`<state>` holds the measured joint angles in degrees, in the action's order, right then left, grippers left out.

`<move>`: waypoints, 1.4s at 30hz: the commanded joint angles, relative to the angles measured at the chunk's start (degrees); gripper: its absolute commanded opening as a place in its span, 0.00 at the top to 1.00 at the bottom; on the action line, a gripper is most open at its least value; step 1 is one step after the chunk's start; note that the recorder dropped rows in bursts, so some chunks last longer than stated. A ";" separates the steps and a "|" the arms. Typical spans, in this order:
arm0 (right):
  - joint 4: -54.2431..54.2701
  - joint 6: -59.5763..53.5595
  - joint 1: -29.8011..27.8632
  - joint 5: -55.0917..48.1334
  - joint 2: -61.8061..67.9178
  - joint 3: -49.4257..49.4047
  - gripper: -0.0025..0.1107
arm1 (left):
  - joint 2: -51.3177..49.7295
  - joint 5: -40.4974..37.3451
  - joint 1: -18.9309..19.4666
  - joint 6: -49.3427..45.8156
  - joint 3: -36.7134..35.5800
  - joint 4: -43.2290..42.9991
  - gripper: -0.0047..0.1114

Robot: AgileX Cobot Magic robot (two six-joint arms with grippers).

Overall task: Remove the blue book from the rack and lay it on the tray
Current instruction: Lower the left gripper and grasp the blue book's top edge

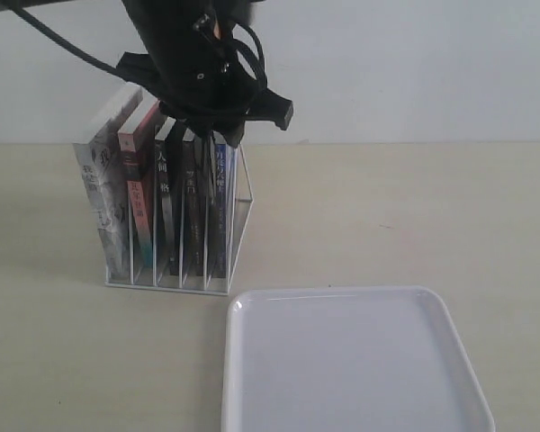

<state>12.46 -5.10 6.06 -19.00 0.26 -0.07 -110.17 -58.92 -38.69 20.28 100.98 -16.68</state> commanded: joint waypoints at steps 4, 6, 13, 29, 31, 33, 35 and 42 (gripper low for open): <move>-0.29 0.10 -0.28 0.49 -0.26 0.07 0.98 | -3.48 -0.77 -0.24 0.51 0.34 -1.20 0.63; -0.29 0.10 -0.28 0.49 -0.26 0.07 0.98 | -3.48 -0.91 -0.24 0.51 0.34 -1.33 0.63; -0.29 0.10 -0.28 0.49 -0.26 0.07 0.98 | -3.48 -0.91 -0.24 0.06 0.34 -1.33 0.70; -0.29 0.10 -0.28 0.49 -0.26 0.07 0.98 | -3.48 -3.02 -0.24 -0.86 0.34 -2.46 0.82; -0.29 0.10 -0.28 0.49 -0.26 0.07 0.98 | -3.35 -3.02 -0.24 -0.86 0.34 -2.46 0.82; -0.29 0.10 -0.28 0.49 -0.26 0.07 0.98 | -2.97 -3.02 -0.24 -0.86 0.34 -2.58 0.82; -0.29 0.10 -0.28 0.49 -0.26 0.07 0.98 | -2.15 -2.77 -0.24 -0.86 0.34 -2.58 0.83; -0.29 0.10 -0.28 0.49 -0.26 0.07 0.98 | 1.72 -2.65 -0.24 -1.00 0.34 -3.46 0.92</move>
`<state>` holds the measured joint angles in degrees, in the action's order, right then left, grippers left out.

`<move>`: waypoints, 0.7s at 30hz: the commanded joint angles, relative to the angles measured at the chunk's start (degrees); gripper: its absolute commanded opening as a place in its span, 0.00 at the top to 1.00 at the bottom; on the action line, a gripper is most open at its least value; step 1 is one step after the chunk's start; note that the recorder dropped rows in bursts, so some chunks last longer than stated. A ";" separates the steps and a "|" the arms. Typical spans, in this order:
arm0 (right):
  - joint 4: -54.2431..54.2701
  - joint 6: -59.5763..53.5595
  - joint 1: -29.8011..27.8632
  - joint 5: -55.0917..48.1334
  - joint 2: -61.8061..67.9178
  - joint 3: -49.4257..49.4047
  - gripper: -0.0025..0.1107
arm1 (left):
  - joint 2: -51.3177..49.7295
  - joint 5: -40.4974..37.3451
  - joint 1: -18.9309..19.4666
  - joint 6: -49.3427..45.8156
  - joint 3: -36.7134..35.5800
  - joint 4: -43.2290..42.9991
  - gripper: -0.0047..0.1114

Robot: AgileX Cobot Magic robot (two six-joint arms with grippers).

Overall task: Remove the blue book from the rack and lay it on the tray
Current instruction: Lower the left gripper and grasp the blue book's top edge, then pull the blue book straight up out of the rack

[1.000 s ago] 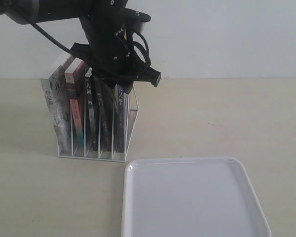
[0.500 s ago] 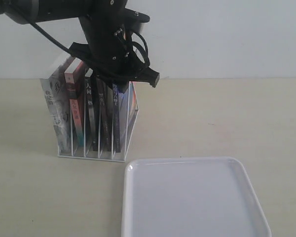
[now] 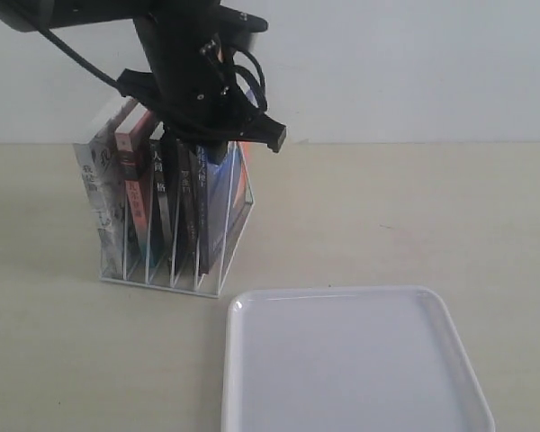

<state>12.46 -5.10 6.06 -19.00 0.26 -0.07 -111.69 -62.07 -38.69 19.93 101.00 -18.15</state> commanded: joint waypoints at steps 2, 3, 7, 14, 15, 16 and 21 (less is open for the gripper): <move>-0.29 0.10 -0.28 0.49 -0.26 0.07 0.98 | 4.27 0.50 -0.24 -0.65 0.31 -2.61 0.92; -0.29 0.10 -0.28 0.49 -0.26 0.07 0.98 | 4.67 0.50 -0.24 -0.65 0.31 -2.62 0.92; -0.29 0.10 -0.28 0.49 -0.26 0.07 0.98 | 6.70 0.39 -0.24 -0.65 0.31 -2.72 0.92; -0.29 0.10 -0.28 0.49 -0.26 0.07 0.98 | 10.93 0.50 -0.24 -0.74 0.31 -2.75 0.92; -0.29 0.10 -0.28 0.49 -0.26 0.07 0.98 | 11.42 0.50 -0.24 -1.11 0.31 -2.85 0.92; -0.29 0.10 -0.28 0.49 -0.26 0.07 0.98 | 12.02 0.38 -0.24 -1.48 0.31 -2.85 0.92; -0.29 0.10 -0.28 0.49 -0.26 0.07 0.98 | 15.35 0.17 -0.24 -1.99 0.31 -2.85 0.92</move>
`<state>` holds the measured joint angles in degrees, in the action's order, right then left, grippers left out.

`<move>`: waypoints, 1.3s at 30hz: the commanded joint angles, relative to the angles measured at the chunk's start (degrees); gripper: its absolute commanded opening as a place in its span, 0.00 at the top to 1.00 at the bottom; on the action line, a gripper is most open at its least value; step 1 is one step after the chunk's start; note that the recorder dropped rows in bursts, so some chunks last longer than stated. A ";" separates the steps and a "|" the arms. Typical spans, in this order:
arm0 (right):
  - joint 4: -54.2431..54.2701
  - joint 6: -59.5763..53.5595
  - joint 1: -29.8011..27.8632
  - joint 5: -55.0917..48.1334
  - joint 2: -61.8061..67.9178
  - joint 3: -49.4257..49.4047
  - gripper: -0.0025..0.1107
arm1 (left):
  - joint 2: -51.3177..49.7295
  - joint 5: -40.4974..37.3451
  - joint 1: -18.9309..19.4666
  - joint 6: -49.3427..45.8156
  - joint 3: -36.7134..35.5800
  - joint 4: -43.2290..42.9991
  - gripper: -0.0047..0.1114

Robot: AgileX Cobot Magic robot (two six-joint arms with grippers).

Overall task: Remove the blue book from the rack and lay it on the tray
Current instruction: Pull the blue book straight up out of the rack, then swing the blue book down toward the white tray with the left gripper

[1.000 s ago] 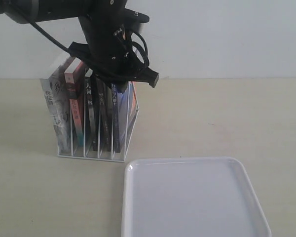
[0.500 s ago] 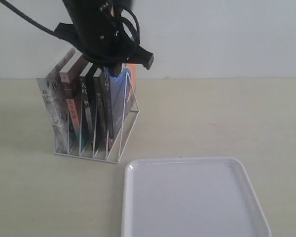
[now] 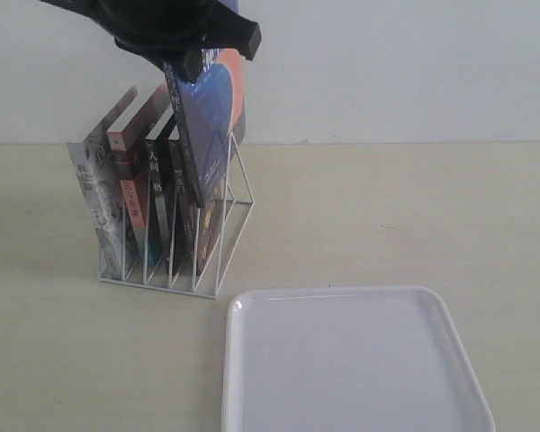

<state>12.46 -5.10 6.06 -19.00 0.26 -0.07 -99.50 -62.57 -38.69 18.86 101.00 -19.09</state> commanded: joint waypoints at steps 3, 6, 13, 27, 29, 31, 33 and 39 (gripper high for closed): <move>-0.29 0.10 -0.28 0.49 -0.26 0.07 0.98 | 5.15 0.67 -0.24 -0.92 0.31 -1.91 0.92; -0.29 0.10 -0.28 0.49 -0.26 0.07 0.98 | 7.16 0.47 -0.24 -0.92 0.31 -1.91 0.92; -0.29 0.10 -0.28 0.49 -0.26 0.07 0.98 | 12.14 0.42 -0.24 -0.48 0.31 -1.56 0.92; -0.29 0.10 -0.28 0.49 -0.26 0.07 0.98 | 22.70 4.74 -0.24 0.80 0.31 7.13 0.92; -0.29 0.10 -0.28 0.49 -0.26 0.07 0.98 | 23.67 4.85 -0.24 0.80 0.31 9.06 0.92; -0.29 0.10 -0.28 0.76 -0.26 0.07 0.98 | 23.77 4.73 -0.24 0.80 0.31 10.89 0.92; -0.29 0.10 -0.28 0.62 -0.26 0.07 0.98 | 23.77 4.76 -0.24 0.80 0.15 11.72 0.92; -0.29 0.10 -0.28 0.62 -0.26 0.07 0.98 | 26.74 15.32 -0.24 3.07 -6.24 17.04 0.92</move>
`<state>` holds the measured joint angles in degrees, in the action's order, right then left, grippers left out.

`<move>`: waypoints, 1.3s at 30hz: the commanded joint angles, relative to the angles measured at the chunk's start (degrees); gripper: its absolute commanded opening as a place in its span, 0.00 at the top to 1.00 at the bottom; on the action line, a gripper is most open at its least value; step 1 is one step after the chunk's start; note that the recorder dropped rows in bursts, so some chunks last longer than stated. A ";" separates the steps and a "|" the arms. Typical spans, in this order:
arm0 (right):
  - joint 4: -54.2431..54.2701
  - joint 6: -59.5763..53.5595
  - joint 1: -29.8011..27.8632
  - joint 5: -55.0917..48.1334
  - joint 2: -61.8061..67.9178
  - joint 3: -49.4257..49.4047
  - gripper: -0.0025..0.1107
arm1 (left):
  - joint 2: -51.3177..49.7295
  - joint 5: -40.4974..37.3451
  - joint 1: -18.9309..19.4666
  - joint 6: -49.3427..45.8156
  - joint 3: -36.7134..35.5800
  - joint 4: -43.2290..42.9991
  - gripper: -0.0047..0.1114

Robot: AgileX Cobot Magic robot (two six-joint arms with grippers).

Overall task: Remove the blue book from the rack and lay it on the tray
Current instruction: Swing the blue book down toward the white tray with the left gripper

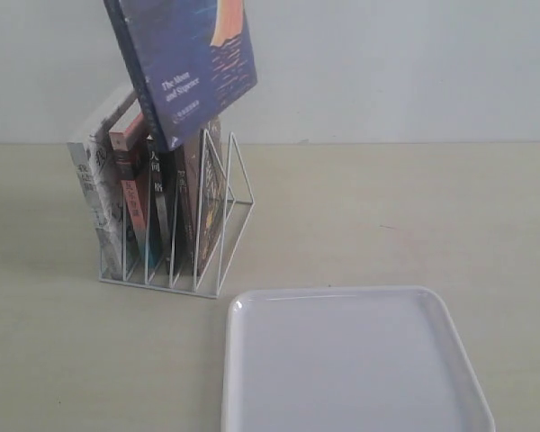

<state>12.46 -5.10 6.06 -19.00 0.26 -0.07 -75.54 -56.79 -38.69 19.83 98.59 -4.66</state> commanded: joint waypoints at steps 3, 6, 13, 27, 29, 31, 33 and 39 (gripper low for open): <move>-0.29 0.10 -0.28 0.62 -0.26 0.07 0.98 | 5.12 14.88 -0.24 2.37 -8.12 4.66 0.92; -0.29 0.10 -0.28 0.62 -0.26 0.07 0.98 | 7.67 21.92 -0.24 2.37 -13.79 8.08 0.92; -0.29 0.10 -0.28 0.62 -0.26 0.07 0.98 | 12.81 40.32 -0.24 2.24 -29.90 16.13 0.92; -0.29 0.10 -0.28 0.62 -0.26 0.07 0.98 | 17.17 79.75 -4.43 11.20 -60.50 22.70 0.92; -0.29 0.10 -0.28 0.62 -0.26 0.07 0.98 | 17.17 88.45 -6.19 14.57 -64.56 22.70 0.92; -0.29 0.10 -0.28 0.51 -0.26 0.07 0.98 | 17.17 95.68 -7.98 17.30 -68.49 21.76 0.92; -0.29 0.10 -0.28 0.51 -0.26 0.07 0.98 | 17.17 100.86 -9.60 17.45 -71.41 21.63 0.92; -0.29 0.10 -0.28 0.51 -0.26 0.07 0.98 | 16.18 109.61 -13.42 20.08 -76.83 22.01 0.92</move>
<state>12.46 -5.10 6.06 -19.00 0.26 -0.07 -59.03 44.75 -50.44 37.87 23.19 17.36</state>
